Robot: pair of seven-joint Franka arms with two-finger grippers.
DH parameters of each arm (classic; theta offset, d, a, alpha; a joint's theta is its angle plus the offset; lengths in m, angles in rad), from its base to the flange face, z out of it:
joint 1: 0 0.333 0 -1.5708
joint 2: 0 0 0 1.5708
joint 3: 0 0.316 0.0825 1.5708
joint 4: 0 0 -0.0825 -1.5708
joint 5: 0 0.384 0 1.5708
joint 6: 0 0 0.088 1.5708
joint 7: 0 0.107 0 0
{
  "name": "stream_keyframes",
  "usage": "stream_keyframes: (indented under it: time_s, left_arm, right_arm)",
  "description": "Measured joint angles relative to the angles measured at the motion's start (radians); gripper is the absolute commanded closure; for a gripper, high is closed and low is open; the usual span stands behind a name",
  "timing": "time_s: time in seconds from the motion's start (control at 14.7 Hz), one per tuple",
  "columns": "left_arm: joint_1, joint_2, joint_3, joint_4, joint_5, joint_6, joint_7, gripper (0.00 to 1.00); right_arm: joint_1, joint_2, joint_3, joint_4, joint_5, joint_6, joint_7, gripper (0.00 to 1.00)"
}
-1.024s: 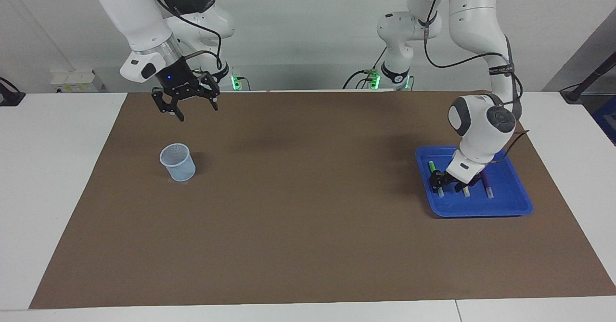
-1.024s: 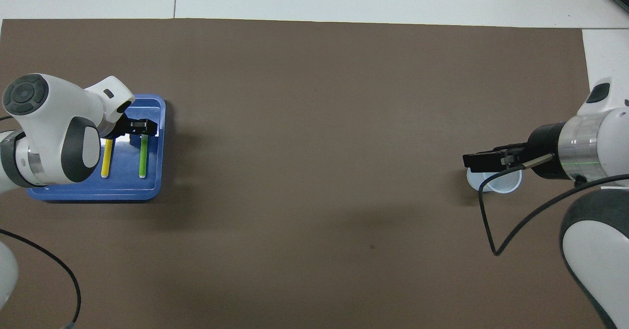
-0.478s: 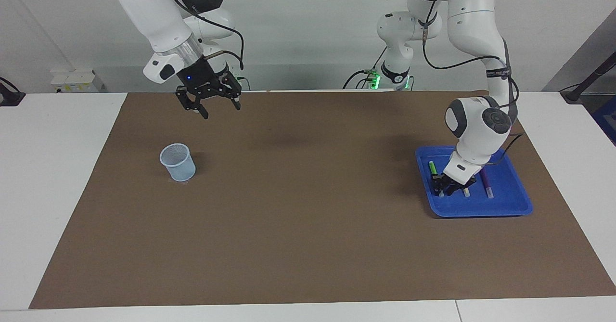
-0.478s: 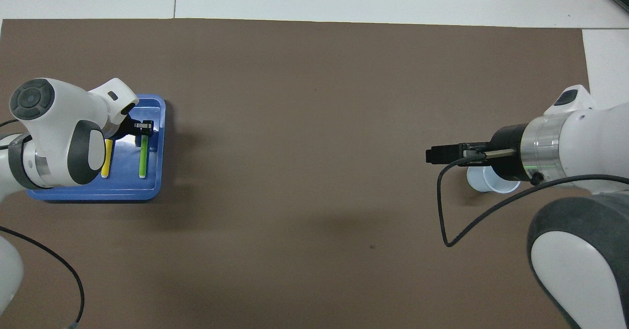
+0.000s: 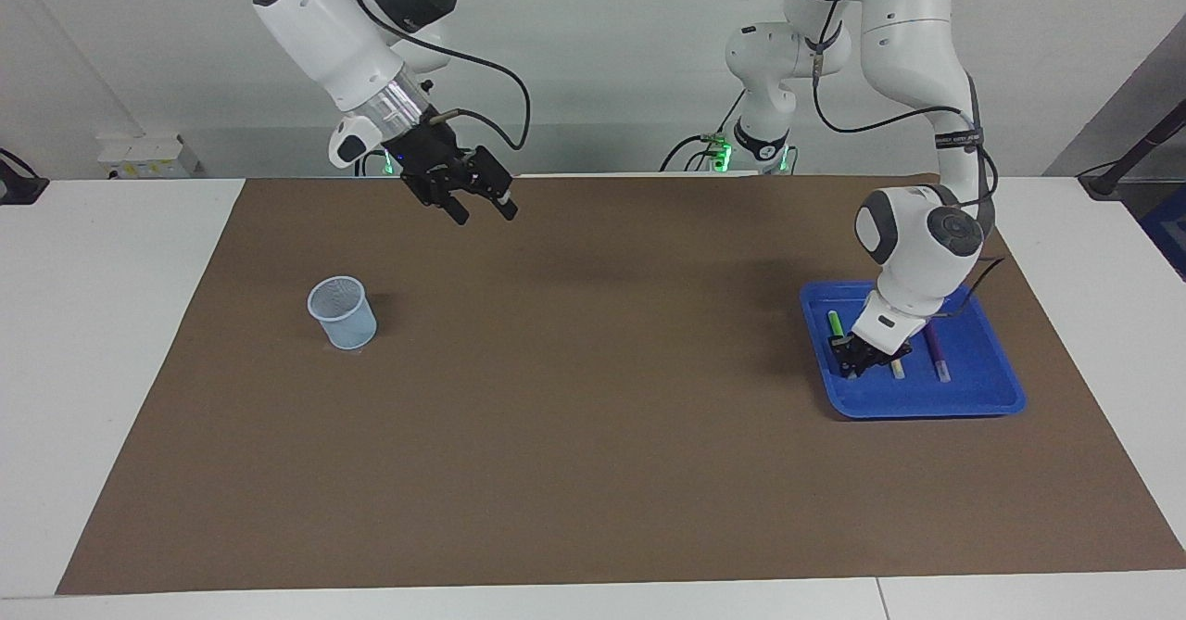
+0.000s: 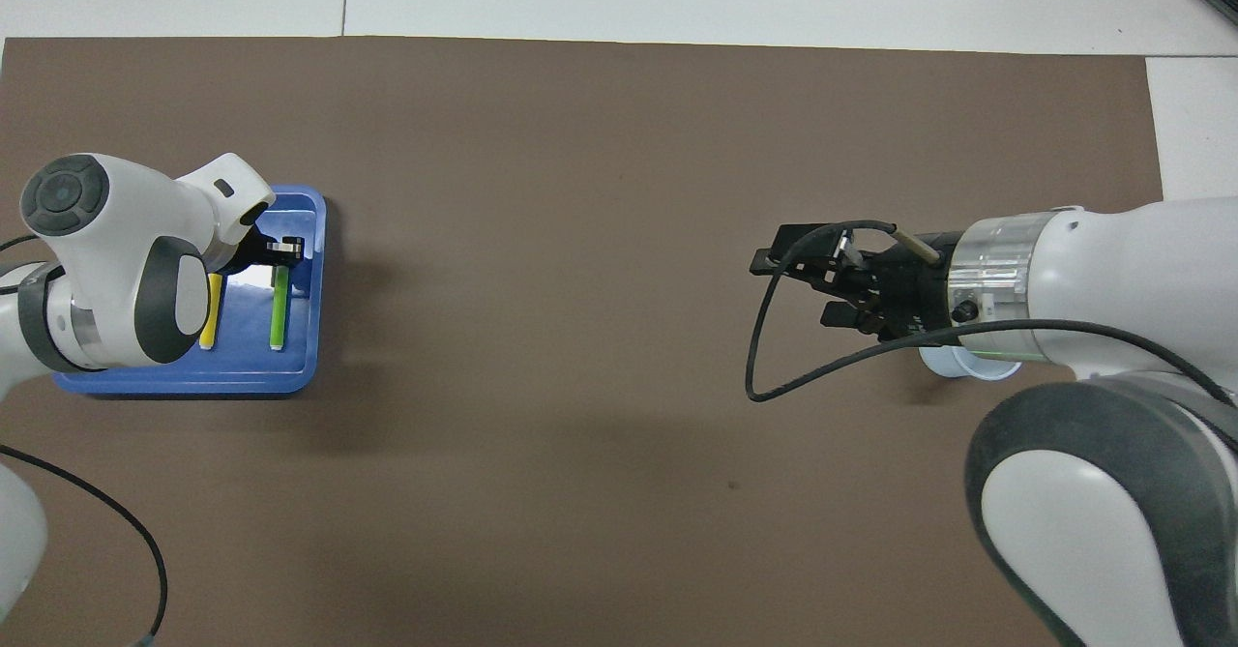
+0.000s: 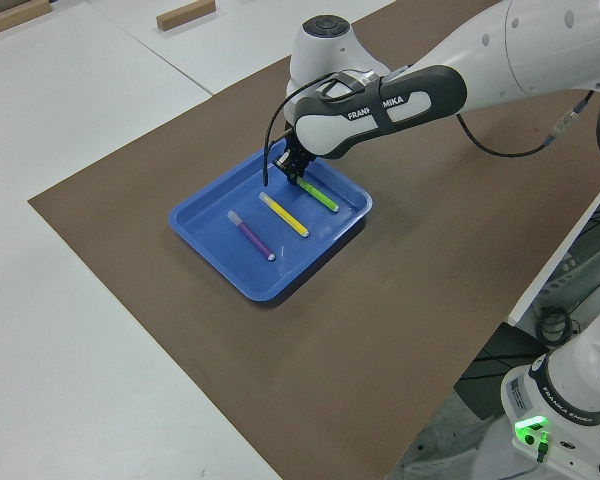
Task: Transfer and insert pens with both arms
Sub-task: 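Lift the green pen with the left gripper while the right gripper approaches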
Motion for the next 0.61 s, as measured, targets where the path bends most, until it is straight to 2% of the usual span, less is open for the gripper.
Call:
stream_keyframes:
  time_s: [0.34,0.61]
  left_arm:
    - [0.0,0.0,0.002,0.006,0.0,-0.026,-0.008,1.0]
    - [0.003,0.0,0.009,0.048,0.0,-0.139,-0.02,1.0]
  right_arm:
    - [0.118,0.024,0.002,-0.005,0.051,0.079,0.123,0.0]
    - [0.175,0.056,0.002,-0.011,0.071,0.132,0.14,0.0]
